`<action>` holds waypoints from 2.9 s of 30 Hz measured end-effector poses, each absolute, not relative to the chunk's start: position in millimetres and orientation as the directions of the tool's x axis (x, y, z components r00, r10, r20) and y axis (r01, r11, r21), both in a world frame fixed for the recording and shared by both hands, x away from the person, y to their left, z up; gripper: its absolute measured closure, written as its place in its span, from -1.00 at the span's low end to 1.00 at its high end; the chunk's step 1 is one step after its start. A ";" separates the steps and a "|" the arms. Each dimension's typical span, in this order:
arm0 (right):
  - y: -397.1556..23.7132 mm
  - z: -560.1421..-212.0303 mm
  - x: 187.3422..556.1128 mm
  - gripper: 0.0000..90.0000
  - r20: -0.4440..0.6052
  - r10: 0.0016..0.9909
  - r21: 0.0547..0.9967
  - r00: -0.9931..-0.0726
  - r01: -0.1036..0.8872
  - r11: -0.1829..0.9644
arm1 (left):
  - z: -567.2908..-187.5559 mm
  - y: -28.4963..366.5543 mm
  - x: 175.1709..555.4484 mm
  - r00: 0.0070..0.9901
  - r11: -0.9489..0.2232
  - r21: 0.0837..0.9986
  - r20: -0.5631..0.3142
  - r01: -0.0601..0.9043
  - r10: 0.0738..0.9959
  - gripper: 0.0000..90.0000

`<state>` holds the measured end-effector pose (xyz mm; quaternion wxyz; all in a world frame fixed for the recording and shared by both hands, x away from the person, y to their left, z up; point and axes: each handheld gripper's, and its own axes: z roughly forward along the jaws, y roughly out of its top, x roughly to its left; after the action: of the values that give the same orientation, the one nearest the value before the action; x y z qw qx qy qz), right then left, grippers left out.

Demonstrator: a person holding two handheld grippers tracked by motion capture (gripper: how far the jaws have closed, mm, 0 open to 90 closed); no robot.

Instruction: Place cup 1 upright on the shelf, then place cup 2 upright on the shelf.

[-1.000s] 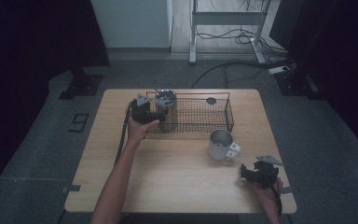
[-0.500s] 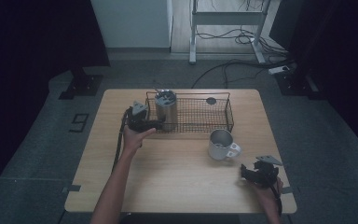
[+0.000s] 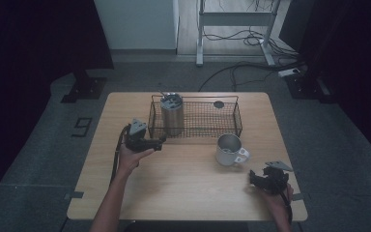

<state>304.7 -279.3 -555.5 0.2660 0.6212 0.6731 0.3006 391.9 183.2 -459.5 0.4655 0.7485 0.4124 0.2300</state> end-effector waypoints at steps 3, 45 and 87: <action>-279.3 -555.5 304.7 -0.73 0.015 0.996 0.735 -0.087 0.676 0.047 | -462.0 187.6 380.9 0.550 -0.230 0.882 -0.039 0.411 0.834 -0.97; -280.0 -555.1 303.5 -0.71 0.012 0.996 0.739 -0.091 0.672 0.053 | -528.2 201.2 304.2 0.536 -0.276 0.811 -0.054 0.516 0.843 -0.93; -247.0 -485.3 275.0 -0.71 0.075 0.958 0.875 -0.276 0.480 0.070 | -534.4 198.6 297.9 0.553 -0.271 0.802 -0.087 0.532 0.829 -0.90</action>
<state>275.0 -247.0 -485.3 0.2807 0.5323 0.6754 0.4262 297.9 198.6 -534.4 0.4156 0.7770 0.4379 0.1783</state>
